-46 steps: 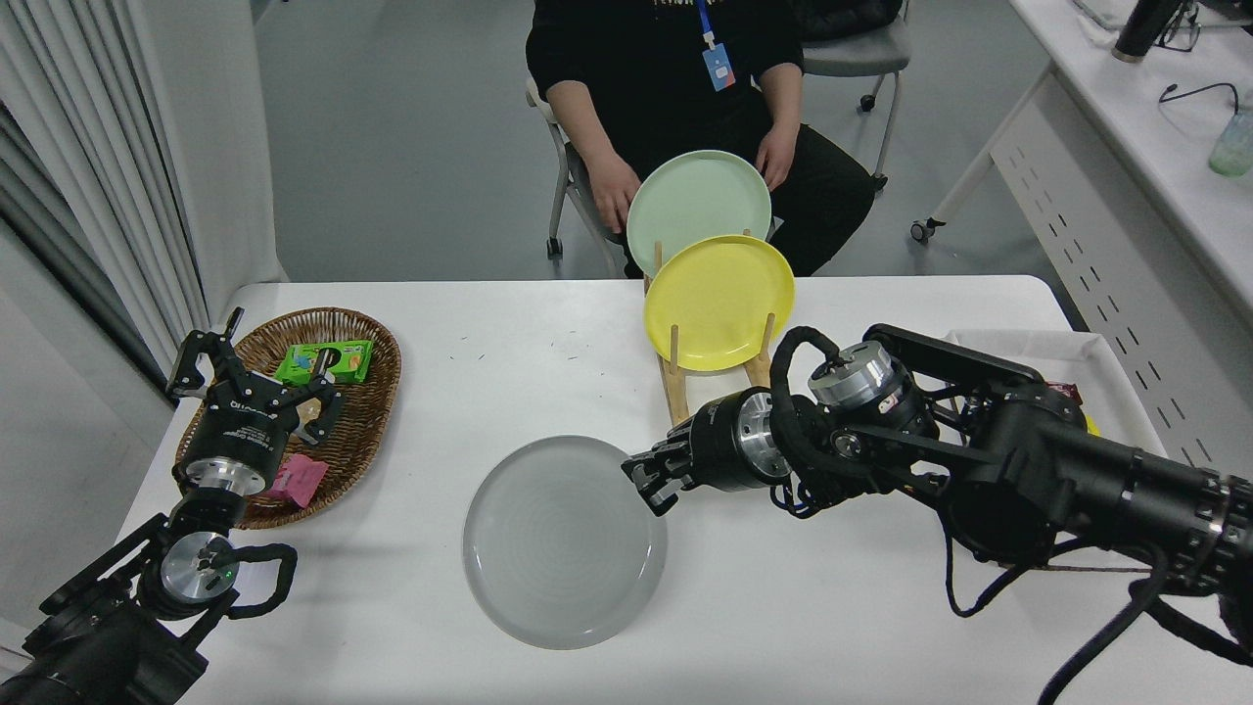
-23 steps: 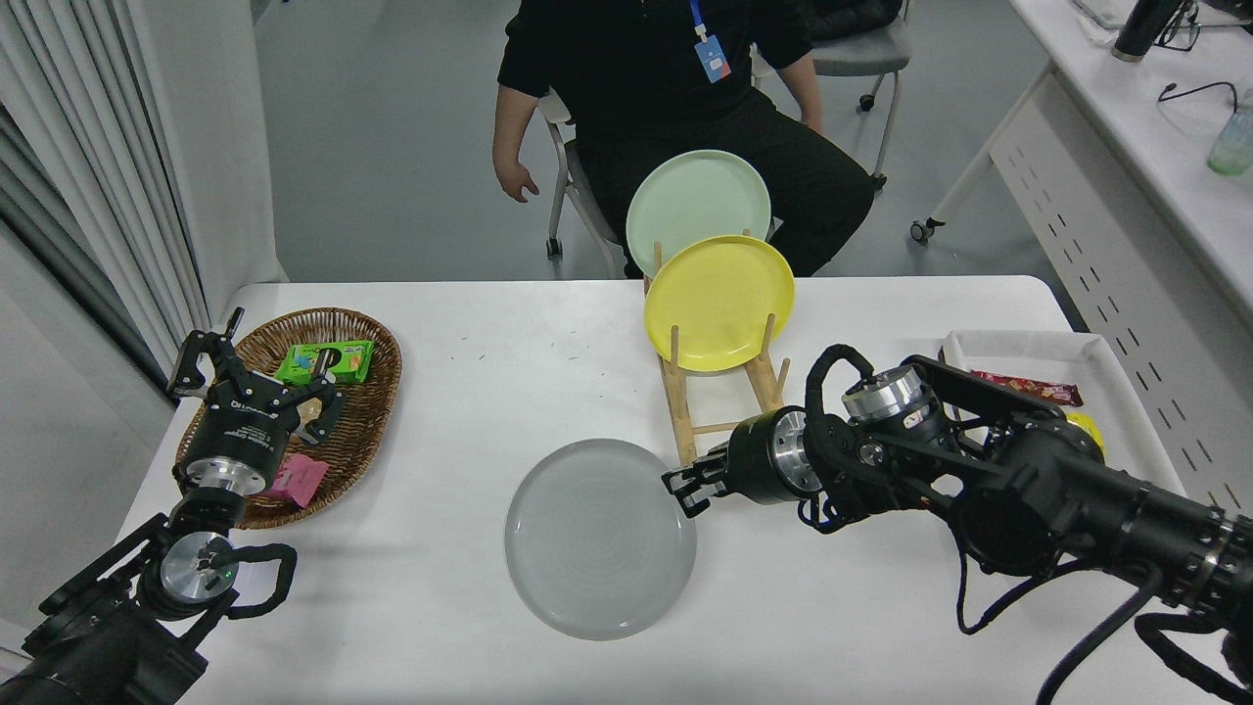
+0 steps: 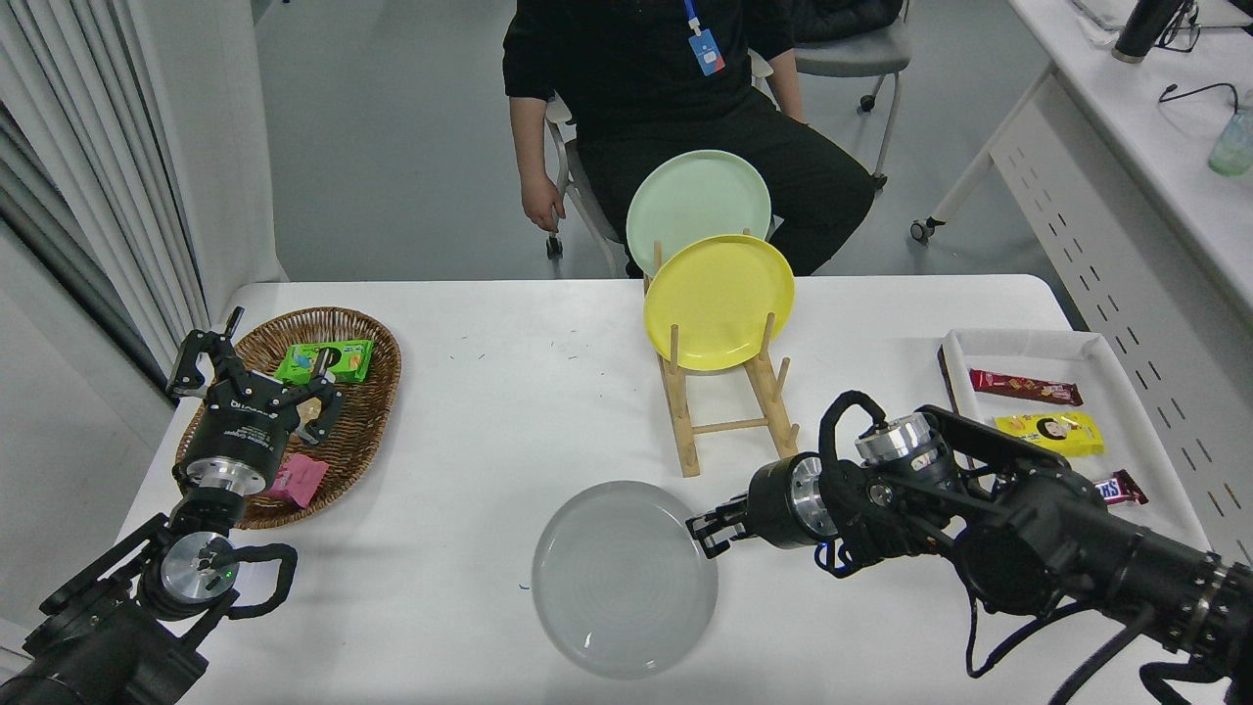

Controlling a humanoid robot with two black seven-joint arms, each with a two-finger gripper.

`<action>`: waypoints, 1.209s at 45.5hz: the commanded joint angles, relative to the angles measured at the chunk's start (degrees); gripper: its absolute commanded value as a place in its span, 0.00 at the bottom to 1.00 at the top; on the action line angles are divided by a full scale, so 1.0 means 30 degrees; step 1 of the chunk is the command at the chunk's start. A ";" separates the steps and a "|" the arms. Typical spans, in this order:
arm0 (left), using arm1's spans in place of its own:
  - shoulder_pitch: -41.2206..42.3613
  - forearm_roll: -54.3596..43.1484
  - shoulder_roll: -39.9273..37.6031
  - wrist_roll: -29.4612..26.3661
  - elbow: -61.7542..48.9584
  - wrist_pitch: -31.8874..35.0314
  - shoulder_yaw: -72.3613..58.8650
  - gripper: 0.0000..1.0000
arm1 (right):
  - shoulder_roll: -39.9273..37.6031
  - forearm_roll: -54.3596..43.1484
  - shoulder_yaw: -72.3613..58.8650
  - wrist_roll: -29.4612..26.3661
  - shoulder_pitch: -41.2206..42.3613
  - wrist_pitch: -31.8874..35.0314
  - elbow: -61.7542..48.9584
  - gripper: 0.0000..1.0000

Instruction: Place the plate on the table

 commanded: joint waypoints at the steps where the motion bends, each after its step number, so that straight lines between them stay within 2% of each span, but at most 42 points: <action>1: -0.0005 0.0001 -0.0019 0.0000 0.0000 0.0000 0.0000 0.98 | 0.0408 -0.0039 0.0037 0.0000 -0.0533 0.0000 -0.0370 0.00; 39: 0.0024 0.0001 -0.0019 0.0000 0.0000 0.0000 0.0000 0.98 | 0.1082 -0.0039 0.0184 0.0000 -0.0738 0.0000 -0.1308 0.00; 55: -0.0005 0.0001 0.0010 0.0000 0.0000 0.0000 0.0000 0.98 | 0.1111 -0.0976 0.0184 0.0029 -0.0621 0.0000 -0.1249 0.00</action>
